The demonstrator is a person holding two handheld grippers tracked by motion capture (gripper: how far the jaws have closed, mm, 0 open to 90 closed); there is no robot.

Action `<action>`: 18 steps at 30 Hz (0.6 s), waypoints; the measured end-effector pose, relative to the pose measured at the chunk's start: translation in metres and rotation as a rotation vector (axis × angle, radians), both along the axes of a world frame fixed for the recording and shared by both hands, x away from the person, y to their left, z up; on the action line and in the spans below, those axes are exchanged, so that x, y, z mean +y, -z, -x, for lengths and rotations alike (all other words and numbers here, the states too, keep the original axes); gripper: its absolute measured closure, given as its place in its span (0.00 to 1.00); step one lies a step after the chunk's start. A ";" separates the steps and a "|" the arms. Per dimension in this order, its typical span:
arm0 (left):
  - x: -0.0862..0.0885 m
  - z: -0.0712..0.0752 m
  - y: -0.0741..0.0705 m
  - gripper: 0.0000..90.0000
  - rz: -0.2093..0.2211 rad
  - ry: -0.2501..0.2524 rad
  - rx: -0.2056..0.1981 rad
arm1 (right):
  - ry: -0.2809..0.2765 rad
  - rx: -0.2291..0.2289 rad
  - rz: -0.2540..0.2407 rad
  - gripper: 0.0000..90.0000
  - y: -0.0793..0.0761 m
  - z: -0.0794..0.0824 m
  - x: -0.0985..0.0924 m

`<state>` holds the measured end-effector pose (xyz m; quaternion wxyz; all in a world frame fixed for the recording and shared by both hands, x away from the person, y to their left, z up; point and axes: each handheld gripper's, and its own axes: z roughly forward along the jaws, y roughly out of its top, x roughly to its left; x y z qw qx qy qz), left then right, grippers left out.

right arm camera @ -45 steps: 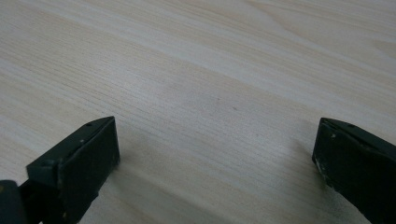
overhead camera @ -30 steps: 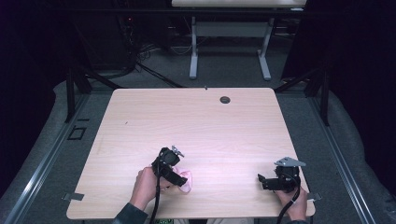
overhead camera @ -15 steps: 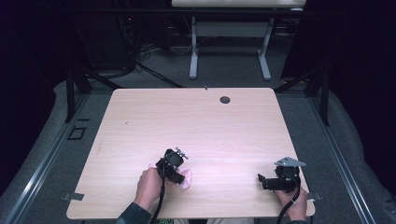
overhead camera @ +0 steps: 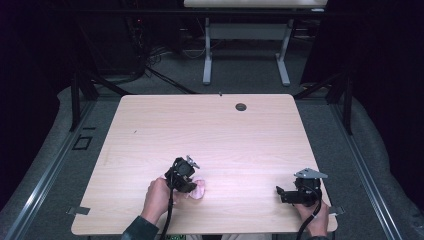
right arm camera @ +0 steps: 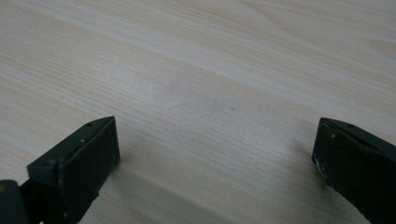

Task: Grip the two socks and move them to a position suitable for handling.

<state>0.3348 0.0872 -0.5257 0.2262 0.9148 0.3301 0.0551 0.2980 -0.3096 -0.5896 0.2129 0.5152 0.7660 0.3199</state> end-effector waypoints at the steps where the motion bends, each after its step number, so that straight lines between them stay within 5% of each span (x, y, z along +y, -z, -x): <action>1: 0.000 0.000 0.000 0.85 0.000 0.000 0.000 | 0.000 0.000 0.000 0.00 0.000 0.000 0.000; 5: -0.020 0.013 -0.020 0.84 0.090 0.127 -0.006 | -0.001 -0.002 -0.001 0.00 0.000 0.000 0.000; 7: -0.025 0.014 -0.021 0.84 0.095 0.143 -0.001 | 0.000 -0.002 -0.001 0.00 0.000 0.000 0.000; 13: -0.065 0.027 -0.002 0.83 0.040 0.269 0.051 | 0.000 -0.003 -0.002 0.00 0.000 0.000 0.000; 18: -0.078 0.031 0.015 0.82 0.003 0.311 0.084 | 0.001 -0.003 -0.002 0.00 0.000 0.000 0.000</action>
